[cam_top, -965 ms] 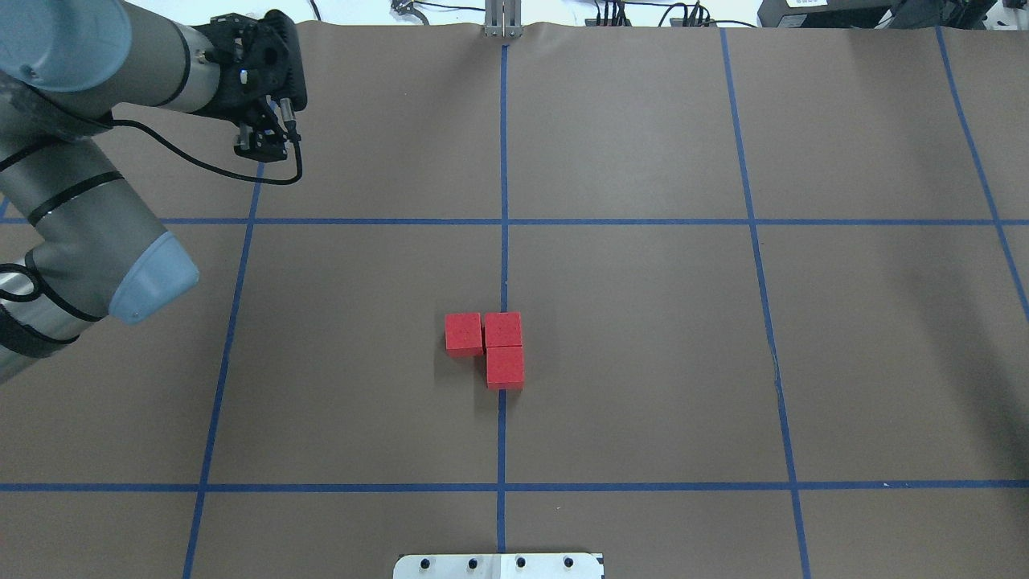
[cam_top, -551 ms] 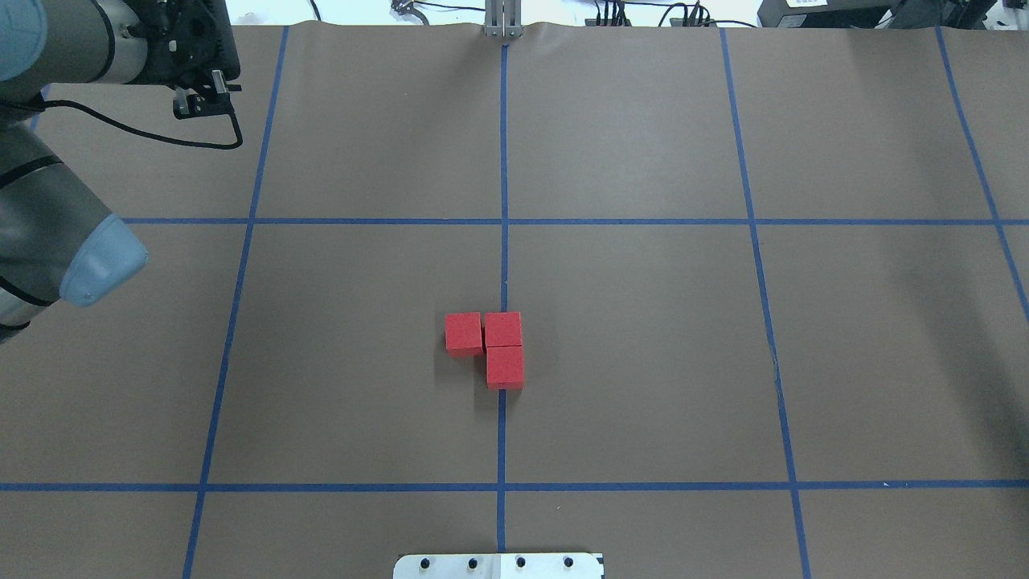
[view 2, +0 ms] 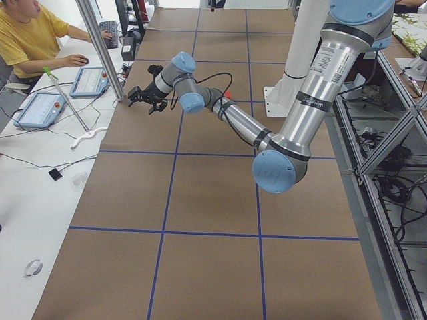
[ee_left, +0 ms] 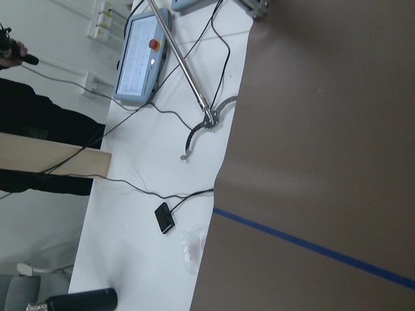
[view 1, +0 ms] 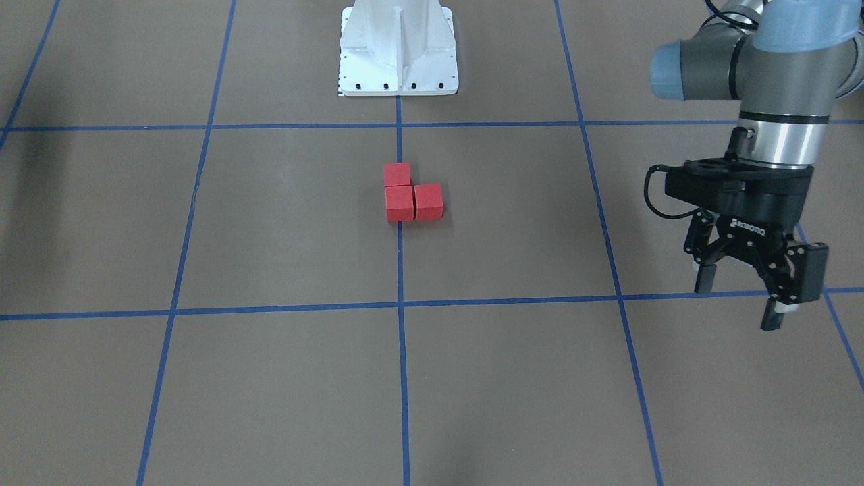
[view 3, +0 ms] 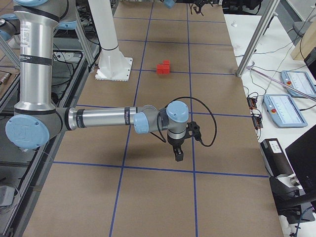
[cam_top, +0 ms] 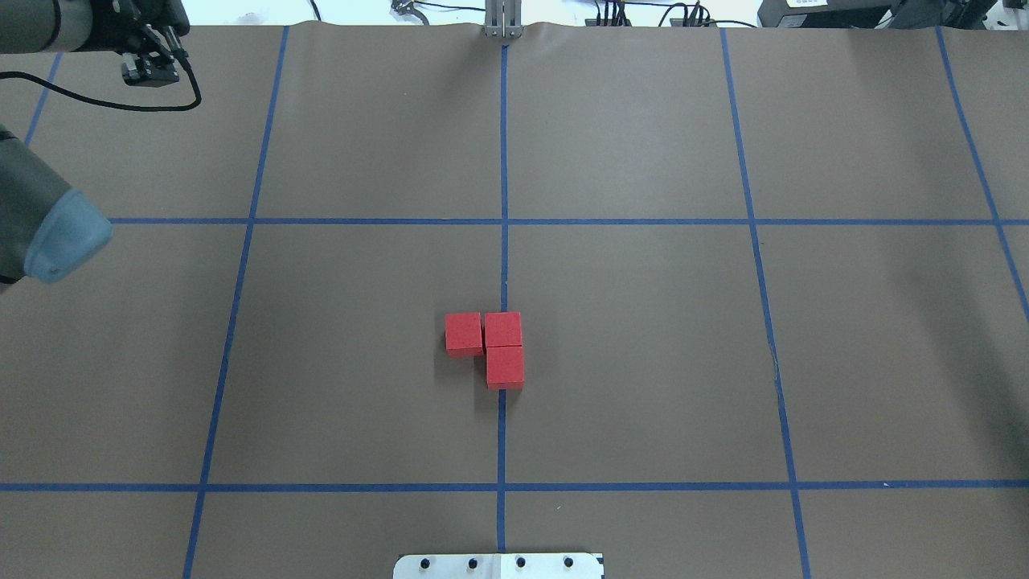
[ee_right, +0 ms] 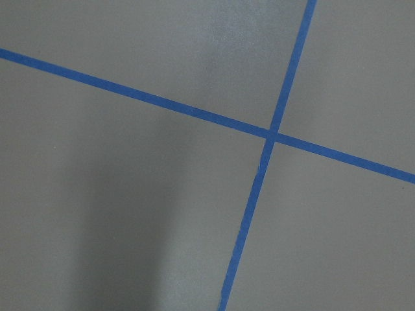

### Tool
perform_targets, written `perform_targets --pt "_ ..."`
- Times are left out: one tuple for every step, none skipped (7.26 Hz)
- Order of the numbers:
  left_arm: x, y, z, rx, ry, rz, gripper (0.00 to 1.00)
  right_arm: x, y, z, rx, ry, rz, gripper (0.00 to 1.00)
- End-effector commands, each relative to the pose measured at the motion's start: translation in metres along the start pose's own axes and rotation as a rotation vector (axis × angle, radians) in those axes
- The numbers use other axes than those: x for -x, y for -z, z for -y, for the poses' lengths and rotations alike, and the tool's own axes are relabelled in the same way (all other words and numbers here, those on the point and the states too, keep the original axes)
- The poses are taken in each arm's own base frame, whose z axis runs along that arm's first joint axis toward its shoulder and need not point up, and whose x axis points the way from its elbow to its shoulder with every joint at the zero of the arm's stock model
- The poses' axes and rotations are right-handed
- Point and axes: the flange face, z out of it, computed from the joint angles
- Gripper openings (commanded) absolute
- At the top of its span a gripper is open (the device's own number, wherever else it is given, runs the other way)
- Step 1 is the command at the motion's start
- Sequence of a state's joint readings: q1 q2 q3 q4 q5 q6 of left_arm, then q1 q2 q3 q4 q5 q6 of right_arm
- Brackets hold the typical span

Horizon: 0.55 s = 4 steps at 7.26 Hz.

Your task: Form red blocks into L shape at center

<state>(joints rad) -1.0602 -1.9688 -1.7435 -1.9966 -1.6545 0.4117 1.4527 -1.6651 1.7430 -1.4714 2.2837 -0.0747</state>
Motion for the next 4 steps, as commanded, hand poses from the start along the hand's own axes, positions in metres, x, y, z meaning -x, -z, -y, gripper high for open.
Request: perform_targets --pt "0.016 -0.012 -0.051 0.179 0.106 -0.068 1.0 -0.001 -0.001 0.001 0.001 0.0 0.0 1.0" --pt "0.01 -0.016 -0.08 0.214 0.292 -0.103 1.0 -0.001 -0.002 0.0 0.003 -0.002 0.001 1.0" --pt "0.004 -0.019 -0.11 0.256 0.52 -0.131 1.0 -0.003 -0.003 -0.002 0.006 -0.005 0.001 1.0" --pt "0.021 -0.01 -0.141 0.268 0.608 -0.184 1.0 -0.005 -0.006 -0.004 0.013 -0.01 0.001 1.0"
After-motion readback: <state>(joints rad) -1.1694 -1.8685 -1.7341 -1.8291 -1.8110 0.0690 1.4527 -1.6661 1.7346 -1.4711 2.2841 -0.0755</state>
